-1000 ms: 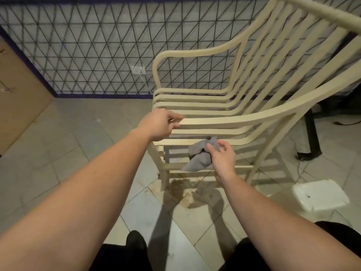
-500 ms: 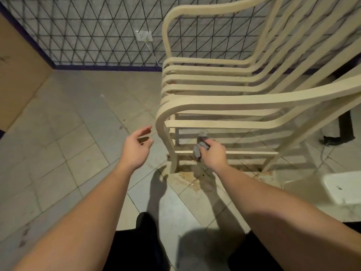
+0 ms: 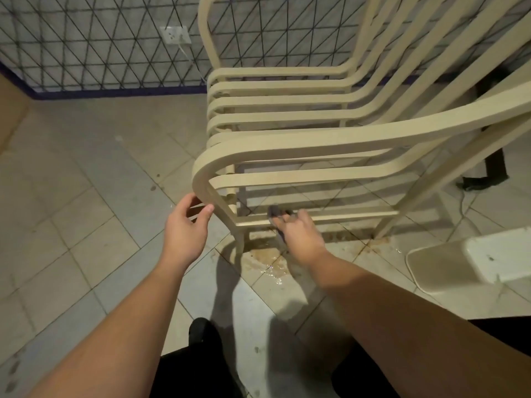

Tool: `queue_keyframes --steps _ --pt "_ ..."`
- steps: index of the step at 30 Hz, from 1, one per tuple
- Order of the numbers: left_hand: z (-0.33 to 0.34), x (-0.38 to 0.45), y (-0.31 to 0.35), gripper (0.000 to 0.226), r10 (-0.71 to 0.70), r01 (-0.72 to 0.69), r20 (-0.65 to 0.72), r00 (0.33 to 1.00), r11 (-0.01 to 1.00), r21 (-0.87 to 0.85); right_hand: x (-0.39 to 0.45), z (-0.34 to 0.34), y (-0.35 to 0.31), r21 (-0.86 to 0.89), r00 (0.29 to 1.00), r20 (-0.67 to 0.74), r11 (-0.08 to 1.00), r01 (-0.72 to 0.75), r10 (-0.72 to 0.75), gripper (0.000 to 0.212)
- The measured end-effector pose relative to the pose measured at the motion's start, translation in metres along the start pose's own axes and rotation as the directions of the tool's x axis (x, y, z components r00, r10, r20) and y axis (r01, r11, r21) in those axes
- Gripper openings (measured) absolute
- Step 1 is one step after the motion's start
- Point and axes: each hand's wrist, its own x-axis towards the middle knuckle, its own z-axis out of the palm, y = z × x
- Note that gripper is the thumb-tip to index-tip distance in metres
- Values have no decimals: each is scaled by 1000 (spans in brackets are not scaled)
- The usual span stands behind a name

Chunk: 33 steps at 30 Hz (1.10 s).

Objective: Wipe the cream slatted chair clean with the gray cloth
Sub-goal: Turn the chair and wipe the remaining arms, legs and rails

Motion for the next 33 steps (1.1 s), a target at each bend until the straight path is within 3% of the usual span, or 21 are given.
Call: queue_keyframes --steps 3,5,8,10,12,13,15,16,17,20,24,27,30,33 --pt "4 0 -6 27 -48 48 -9 999 999 14 -19 -4 45 36 998 -56 999 -36 38 72" --pt "13 -4 -10 35 -104 104 -33 994 995 -2 -38 -6 80 228 984 -92 965 -129 153 72" --pt "32 -12 -24 44 -260 260 -42 965 966 -9 -71 -18 122 488 904 8 787 -377 428 70" --pt "48 -17 -33 40 -417 416 27 909 909 29 -91 -22 145 604 801 119 598 -527 587 53" --pt "65 -25 -34 29 -510 500 146 847 860 104 -113 -23 164 529 738 186 567 -632 649 40" --pt "73 -29 -32 29 -512 490 201 835 858 153 -121 -22 172 543 683 198 501 -674 704 36" --pt "89 -36 -22 30 -468 417 263 843 880 229 -127 -18 183 690 495 279 187 -700 823 31" --pt "97 -39 -16 29 -438 375 284 853 893 249 -126 -16 187 762 423 337 21 -648 841 31" --pt "104 -41 -8 28 -405 331 305 862 905 267 -122 -18 189 814 396 406 -128 -567 824 31" --pt "124 -45 19 28 -284 167 372 884 934 316 -105 -44 184 842 478 536 -478 -249 696 23" --pt "140 -46 60 24 -119 -52 459 880 938 342 -91 -95 178 628 394 654 -754 193 646 18" --pt "146 -50 89 27 2 -178 492 871 933 312 -93 -121 176 544 433 632 -766 343 642 27" --pt "150 -65 120 32 240 -361 455 857 911 199 -105 -157 178 568 458 541 -708 419 705 29" --pt "154 -78 161 39 544 -642 433 719 759 111 -122 -203 181 720 440 330 -524 455 835 25"
